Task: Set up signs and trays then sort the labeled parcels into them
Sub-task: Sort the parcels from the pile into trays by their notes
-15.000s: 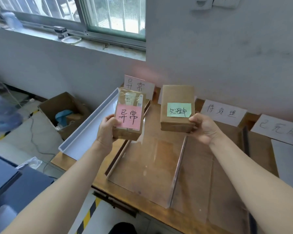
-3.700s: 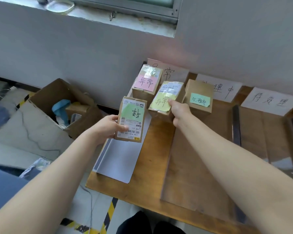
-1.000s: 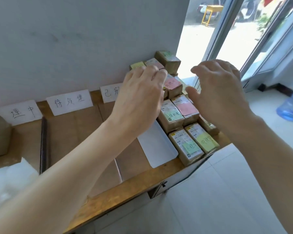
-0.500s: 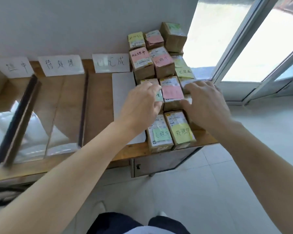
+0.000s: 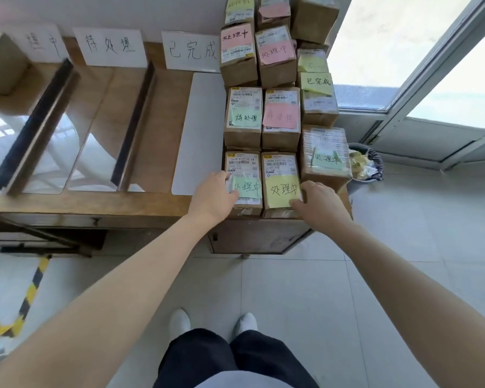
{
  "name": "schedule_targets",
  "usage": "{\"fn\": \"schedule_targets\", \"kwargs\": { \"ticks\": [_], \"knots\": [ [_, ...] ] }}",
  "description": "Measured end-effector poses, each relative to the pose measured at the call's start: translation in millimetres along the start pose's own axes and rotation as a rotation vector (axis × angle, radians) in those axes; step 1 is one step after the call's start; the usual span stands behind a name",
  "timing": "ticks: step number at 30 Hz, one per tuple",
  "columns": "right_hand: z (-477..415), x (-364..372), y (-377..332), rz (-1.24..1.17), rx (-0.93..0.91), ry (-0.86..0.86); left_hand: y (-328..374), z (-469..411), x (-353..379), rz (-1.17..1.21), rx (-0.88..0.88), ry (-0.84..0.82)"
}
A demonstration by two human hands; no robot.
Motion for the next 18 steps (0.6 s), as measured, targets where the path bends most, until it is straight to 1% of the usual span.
{"fn": "schedule_targets", "kwargs": {
  "ticks": [4, 10, 15, 18],
  "knots": [
    [-6, 16, 12, -0.159, 0.129, -0.083, -5, -4, 23, 0.03, -0.1, 0.022],
    [-18, 30, 18, -0.517, 0.348, -0.237, -6, -6, 39, 0.102, -0.236, -0.022],
    [-31, 36, 28, -0.572, 0.391, -0.238, -5, -3, 35, 0.15, -0.301, -0.055],
    [-30, 35, 33, -0.615, 0.42, -0.24, -1, 5, 29, 0.219, -0.326, -0.077]
  ]
}}
Point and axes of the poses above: each hand's wrist, its own z-axis away from the middle knuckle, its own x-axis out of the palm, y = z × x, the point moved 1 cm from there along -z, towards the middle knuckle, and after that the axes turned 10 degrees about y, right-handed, at the moved point
